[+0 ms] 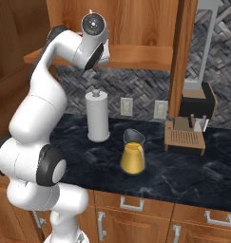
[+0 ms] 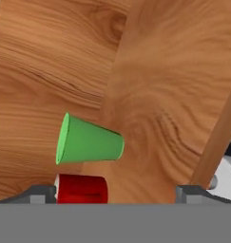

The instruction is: There is a tray on the dining counter. Grab the cup, mug, and pitcher and place them on the tray. The pitcher may be placed next to the tray if it cannot fit the tray.

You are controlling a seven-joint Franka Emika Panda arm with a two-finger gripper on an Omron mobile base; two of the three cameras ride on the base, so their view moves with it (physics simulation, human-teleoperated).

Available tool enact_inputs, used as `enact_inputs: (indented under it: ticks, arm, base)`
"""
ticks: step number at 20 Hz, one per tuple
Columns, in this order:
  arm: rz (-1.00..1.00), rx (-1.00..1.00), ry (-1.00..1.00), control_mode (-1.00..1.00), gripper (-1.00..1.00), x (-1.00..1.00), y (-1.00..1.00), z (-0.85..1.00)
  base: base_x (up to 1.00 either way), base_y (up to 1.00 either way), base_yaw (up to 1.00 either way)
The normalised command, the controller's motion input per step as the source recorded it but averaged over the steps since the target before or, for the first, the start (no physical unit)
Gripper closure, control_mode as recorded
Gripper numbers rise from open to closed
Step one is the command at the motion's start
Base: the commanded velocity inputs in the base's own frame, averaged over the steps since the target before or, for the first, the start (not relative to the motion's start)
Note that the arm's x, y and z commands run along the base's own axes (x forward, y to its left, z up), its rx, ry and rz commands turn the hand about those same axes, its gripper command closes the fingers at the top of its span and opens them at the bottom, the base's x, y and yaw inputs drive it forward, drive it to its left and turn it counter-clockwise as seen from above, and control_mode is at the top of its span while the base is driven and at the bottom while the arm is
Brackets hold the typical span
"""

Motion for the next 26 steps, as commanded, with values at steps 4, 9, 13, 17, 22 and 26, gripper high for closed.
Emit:
enact_inputs:
  ticks: [4,9,13,17,22,26]
  arm:
    - [0.0,0.0,0.0,-1.0,-1.0,0.31,0.0,0.03]
    - [0.0,0.0,0.0,-1.0,-1.0,0.42,0.0,0.03]
    - [0.0,0.0,0.0,-1.0,-1.0,0.38,0.0,0.0]
    - [0.0,0.0,0.0,-1.0,-1.0,0.32,0.0,0.01]
    - [0.0,0.0,0.01,-1.0,-1.0,0.22,0.0,0.02]
    - [0.0,0.0,0.0,-1.0,-1.0,0.17,0.0,0.03]
  base:
    - [0.0,0.0,0.0]
    - [0.0,0.0,0.0]
    - [0.0,0.0,0.0]
    - [0.0,0.0,0.0]
    - [0.0,0.0,0.0]
    - [0.0,0.0,0.0]
